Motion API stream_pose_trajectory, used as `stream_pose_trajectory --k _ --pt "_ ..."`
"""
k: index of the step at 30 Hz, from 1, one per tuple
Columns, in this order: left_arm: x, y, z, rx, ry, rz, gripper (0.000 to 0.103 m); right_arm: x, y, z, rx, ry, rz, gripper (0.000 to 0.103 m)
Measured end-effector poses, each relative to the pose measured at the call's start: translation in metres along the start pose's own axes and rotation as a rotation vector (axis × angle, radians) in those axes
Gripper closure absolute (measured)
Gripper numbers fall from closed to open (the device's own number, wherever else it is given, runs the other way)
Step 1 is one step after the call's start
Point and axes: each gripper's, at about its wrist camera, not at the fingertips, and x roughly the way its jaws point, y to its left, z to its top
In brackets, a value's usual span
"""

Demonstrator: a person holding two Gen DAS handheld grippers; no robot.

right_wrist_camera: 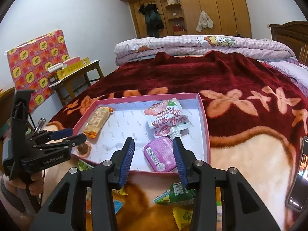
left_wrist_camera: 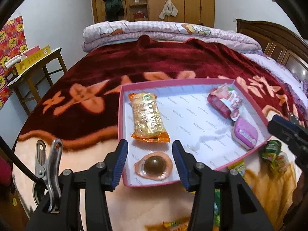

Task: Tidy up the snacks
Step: 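Release the chocolate and tin in the box and withdraw both tools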

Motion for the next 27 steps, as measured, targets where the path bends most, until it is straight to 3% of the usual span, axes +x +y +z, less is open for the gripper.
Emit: stream_pose_trajectory --k 9,27 --pt "-0.032 0.000 -0.005 -0.029 -0.006 -0.041 0.052 -0.014 0.005 -0.006 0.006 0.001 0.019 0.061" --pt "-0.071 0.018 -0.050 -0.092 0.066 0.064 0.052 -0.045 0.008 -0.028 0.015 0.009 0.050 0.061"
